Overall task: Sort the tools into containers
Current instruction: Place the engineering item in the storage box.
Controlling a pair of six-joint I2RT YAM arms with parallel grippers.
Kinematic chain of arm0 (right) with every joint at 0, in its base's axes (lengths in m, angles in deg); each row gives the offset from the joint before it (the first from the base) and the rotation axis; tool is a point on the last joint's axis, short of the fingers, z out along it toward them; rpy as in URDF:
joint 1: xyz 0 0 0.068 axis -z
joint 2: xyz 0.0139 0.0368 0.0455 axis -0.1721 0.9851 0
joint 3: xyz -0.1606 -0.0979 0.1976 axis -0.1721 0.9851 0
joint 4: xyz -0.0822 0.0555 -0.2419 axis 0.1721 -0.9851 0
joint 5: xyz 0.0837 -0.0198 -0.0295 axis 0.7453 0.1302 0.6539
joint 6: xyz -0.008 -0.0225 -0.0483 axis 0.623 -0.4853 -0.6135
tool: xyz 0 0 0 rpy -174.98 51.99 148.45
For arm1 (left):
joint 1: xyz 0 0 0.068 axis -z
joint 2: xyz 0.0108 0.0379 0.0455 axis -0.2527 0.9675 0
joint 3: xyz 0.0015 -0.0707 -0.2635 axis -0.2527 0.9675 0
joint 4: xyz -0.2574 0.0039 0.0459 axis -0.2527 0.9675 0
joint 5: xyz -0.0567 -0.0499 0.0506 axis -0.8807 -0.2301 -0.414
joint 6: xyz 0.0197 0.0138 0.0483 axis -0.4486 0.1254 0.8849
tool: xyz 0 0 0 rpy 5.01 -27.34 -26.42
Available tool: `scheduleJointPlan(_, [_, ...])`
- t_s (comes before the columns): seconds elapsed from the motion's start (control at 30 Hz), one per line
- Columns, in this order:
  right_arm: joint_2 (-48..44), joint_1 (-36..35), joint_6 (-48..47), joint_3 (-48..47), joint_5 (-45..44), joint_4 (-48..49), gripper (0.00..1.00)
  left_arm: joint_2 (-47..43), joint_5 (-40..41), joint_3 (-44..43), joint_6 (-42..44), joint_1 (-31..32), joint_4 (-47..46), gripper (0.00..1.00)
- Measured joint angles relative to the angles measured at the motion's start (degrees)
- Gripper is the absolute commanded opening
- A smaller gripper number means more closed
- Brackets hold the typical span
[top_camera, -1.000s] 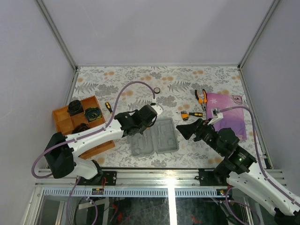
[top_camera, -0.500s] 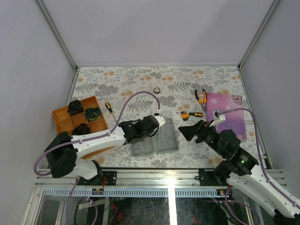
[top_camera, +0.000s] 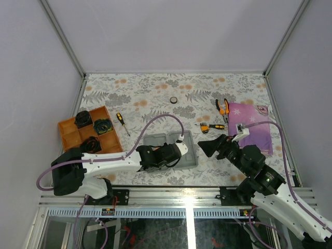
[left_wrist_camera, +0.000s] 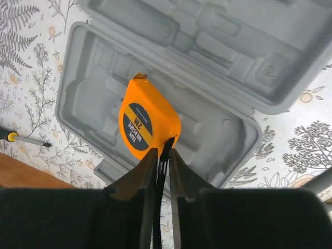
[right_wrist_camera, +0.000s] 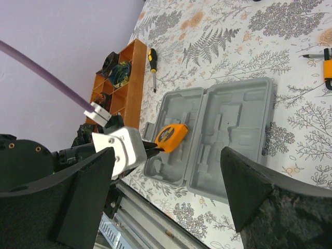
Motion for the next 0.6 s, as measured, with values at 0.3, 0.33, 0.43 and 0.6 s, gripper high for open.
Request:
scheduleJointPlan(0.3, [-1.07,0.00,0.00,0.07,-0.24,-1.03,0.89,0.02,-0.63,-0.09,-2.89,1.49,0.83,0.35])
scheduleJointPlan(0.33, [-1.16,0.00,-0.02,0.07,-0.46,-1.46,0.89,0.04,-0.66,-0.20,-3.17,1.49,1.11,0.35])
scheduleJointPlan(0.43, [-1.31,0.00,-0.04,0.07,-1.11,-2.32,0.89,0.00,-0.63,-0.52,-4.09,1.49,1.70,0.37])
scheduleJointPlan(0.6, [-0.98,0.00,-1.46,0.04,-1.20,-2.97,0.92,-2.05,0.09,-0.68,-6.56,1.49,2.19,0.41])
